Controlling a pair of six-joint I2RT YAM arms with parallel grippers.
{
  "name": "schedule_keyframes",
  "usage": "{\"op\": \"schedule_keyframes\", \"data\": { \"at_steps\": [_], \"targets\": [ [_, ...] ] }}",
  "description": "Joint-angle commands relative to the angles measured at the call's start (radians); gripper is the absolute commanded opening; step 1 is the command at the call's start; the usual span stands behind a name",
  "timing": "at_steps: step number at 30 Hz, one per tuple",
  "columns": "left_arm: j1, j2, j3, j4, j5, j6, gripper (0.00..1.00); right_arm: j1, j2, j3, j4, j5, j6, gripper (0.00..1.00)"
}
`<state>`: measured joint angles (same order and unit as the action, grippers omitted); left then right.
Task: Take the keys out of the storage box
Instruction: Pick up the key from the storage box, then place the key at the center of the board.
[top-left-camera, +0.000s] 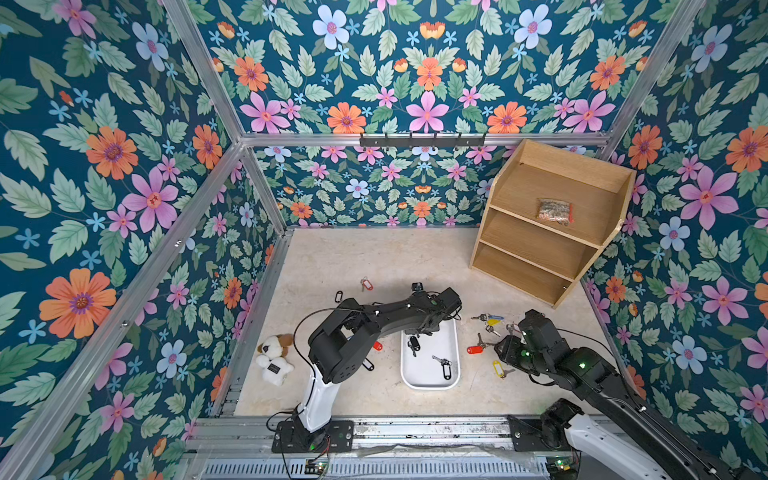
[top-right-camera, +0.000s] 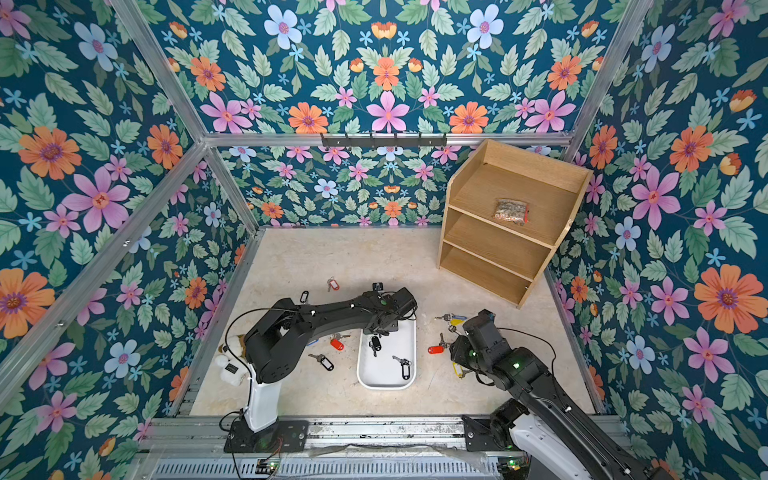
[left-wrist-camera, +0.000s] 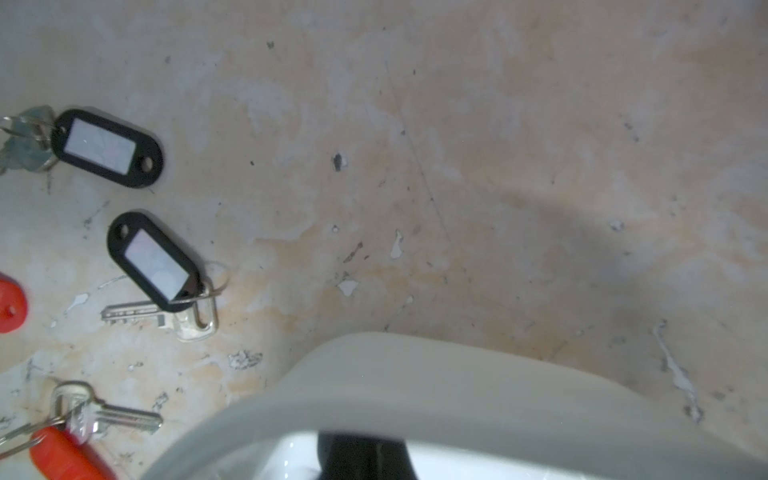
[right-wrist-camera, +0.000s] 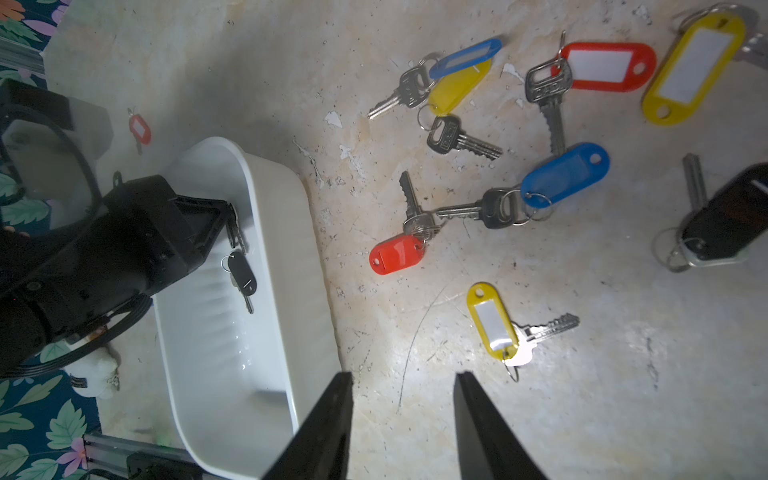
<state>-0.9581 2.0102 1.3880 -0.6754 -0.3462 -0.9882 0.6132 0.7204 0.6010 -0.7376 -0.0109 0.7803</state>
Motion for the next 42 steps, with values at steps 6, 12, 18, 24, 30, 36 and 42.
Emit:
{"op": "schedule_keyframes", "data": {
  "at_steps": [6, 12, 18, 24, 30, 36, 42],
  "targets": [
    [-0.037, -0.055, 0.023, -0.047, -0.016, 0.035, 0.0, 0.0, -0.006, 0.006, -0.013, 0.002, 0.004, 0.43],
    [-0.088, -0.12, 0.127, -0.149, -0.066, 0.051, 0.0, 0.0, -0.012, 0.012, -0.026, 0.006, 0.007, 0.42],
    [-0.078, -0.233, 0.172, -0.216, -0.106, 0.084, 0.0, 0.0, -0.009, 0.013, -0.024, 0.005, 0.011, 0.42],
    [0.113, -0.274, 0.146, -0.194, -0.05, 0.224, 0.0, 0.0, -0.001, 0.015, -0.02, 0.002, 0.013, 0.42],
    [0.336, -0.138, 0.17, -0.107, 0.107, 0.395, 0.0, 0.0, -0.004, 0.025, -0.031, 0.0, 0.024, 0.42],
    [0.413, 0.075, 0.284, -0.028, 0.191, 0.483, 0.0, 0.0, -0.014, 0.029, -0.041, -0.015, 0.035, 0.41],
    [0.425, 0.225, 0.436, -0.104, 0.214, 0.515, 0.0, 0.0, -0.024, 0.043, -0.066, -0.02, 0.035, 0.42]
  ]
}}
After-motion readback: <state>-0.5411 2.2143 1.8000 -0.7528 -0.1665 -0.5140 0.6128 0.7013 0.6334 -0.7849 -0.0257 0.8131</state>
